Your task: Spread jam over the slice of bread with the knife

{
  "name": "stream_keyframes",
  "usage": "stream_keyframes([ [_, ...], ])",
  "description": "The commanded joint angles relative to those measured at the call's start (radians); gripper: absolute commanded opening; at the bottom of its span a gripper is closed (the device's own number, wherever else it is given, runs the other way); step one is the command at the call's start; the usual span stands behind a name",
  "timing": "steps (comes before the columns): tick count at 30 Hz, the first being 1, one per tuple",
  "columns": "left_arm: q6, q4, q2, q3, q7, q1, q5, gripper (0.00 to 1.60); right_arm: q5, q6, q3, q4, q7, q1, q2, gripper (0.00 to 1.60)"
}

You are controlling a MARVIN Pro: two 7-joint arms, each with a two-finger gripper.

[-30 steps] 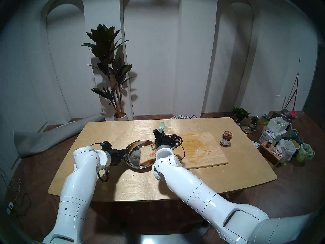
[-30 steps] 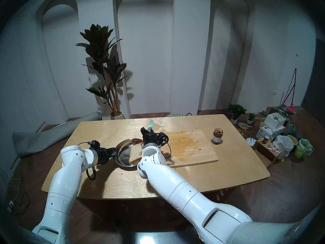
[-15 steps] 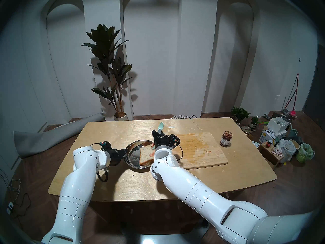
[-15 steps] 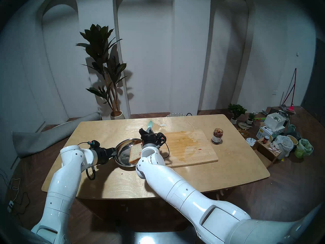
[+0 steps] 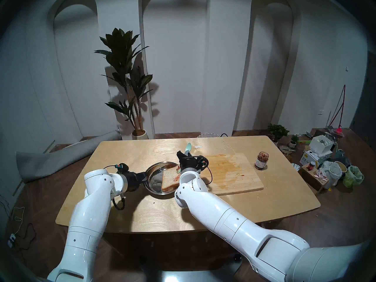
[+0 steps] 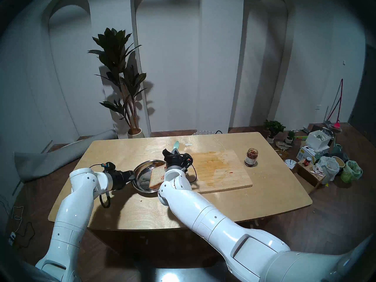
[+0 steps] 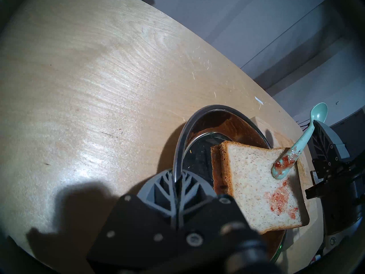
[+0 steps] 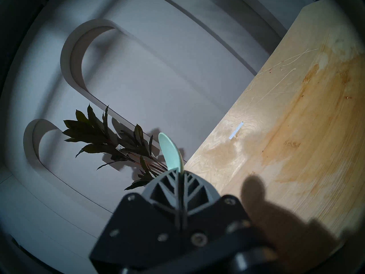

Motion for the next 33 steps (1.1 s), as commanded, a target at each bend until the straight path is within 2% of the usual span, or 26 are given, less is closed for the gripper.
stream_keyframes([
  [1, -0.007, -0.013, -0.002, -0.005, -0.002, -0.021, -0.004, 0.0, -0.002, -0.007, 0.021, -0.001, 0.016, 0.028, 0.02, 0.0],
  [13, -0.01, -0.015, -0.001, 0.0, 0.004, -0.019, -0.006, 0.0, 0.013, -0.014, 0.056, -0.012, 0.033, 0.024, 0.048, 0.0],
  [26, -0.013, -0.021, -0.004, 0.005, 0.01, -0.016, -0.008, 0.0, 0.039, -0.017, 0.096, -0.084, 0.042, 0.024, 0.084, 0.0],
  [28, -0.011, -0.023, -0.003, 0.007, 0.013, -0.016, -0.007, 0.2, 0.055, -0.014, 0.102, -0.101, 0.048, 0.018, 0.084, 0.0],
  [29, -0.012, -0.023, -0.004, 0.007, 0.014, -0.016, -0.007, 0.4, 0.058, -0.015, 0.103, -0.11, 0.046, 0.015, 0.085, 0.0],
  [31, -0.012, -0.025, -0.005, 0.008, 0.014, -0.014, -0.008, 0.65, 0.066, -0.018, 0.107, -0.133, 0.048, 0.008, 0.089, 0.0],
  [32, -0.013, -0.026, -0.006, 0.008, 0.014, -0.013, -0.008, 0.67, 0.07, -0.019, 0.111, -0.147, 0.044, 0.005, 0.092, 0.0],
  [33, -0.015, -0.027, -0.006, 0.008, 0.014, -0.012, -0.009, 1.1, 0.074, -0.023, 0.115, -0.156, 0.045, 0.004, 0.094, 0.0],
])
